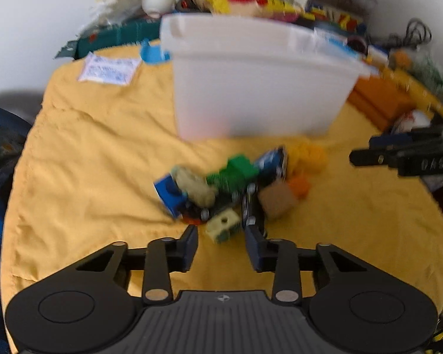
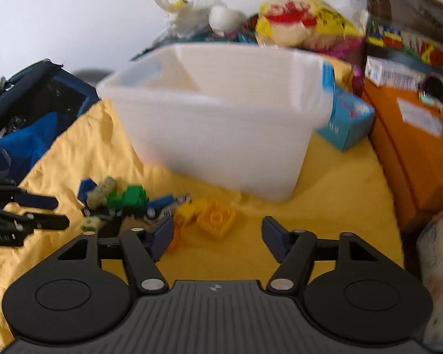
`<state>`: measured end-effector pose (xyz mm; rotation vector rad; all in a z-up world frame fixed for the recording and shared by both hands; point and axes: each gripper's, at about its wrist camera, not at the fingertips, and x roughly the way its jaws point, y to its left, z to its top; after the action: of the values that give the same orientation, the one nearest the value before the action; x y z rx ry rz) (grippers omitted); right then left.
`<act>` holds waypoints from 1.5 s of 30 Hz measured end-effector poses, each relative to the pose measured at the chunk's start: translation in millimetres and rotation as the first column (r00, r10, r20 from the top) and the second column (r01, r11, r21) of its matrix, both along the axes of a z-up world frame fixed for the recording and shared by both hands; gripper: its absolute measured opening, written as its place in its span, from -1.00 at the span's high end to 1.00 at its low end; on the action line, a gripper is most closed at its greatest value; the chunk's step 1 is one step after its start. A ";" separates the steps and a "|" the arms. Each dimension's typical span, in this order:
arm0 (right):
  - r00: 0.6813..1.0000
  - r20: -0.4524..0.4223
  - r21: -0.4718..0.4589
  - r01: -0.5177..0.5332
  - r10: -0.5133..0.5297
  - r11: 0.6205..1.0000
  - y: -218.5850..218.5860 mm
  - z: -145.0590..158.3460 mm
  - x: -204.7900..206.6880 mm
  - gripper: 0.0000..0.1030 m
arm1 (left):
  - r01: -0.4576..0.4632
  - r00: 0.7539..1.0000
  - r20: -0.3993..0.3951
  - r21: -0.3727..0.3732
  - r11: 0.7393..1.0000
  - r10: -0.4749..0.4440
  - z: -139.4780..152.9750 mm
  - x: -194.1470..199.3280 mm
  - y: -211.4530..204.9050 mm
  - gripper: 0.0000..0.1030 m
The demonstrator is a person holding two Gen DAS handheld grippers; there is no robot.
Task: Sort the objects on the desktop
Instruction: 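Grasp the pale green block with left while right grasps yellow brick, then carry the green block and yellow brick into the bin and release both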
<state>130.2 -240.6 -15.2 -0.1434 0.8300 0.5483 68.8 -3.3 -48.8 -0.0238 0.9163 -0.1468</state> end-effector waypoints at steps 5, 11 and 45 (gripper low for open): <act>0.999 -0.023 -0.006 0.029 -0.029 1.000 0.5 -11.5 -3.7 -0.26 | -0.018 0.999 -0.035 -0.014 1.000 0.017 -22.9 12.4 -5.9 0.27; 0.998 -0.025 -0.027 0.058 -0.058 0.998 6.7 -22.3 2.7 -0.26 | -0.031 0.999 -0.037 -0.028 0.999 0.030 -29.0 22.5 -13.6 0.27; 0.998 0.021 0.108 0.063 -0.066 0.992 -15.8 11.6 -0.5 0.17 | -0.041 0.994 0.100 -0.115 0.992 0.053 50.4 12.2 -0.9 0.33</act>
<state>129.6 -256.4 -3.6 -0.0246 0.7773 0.5281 81.0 -4.2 1.7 -0.1416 0.8033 -0.1544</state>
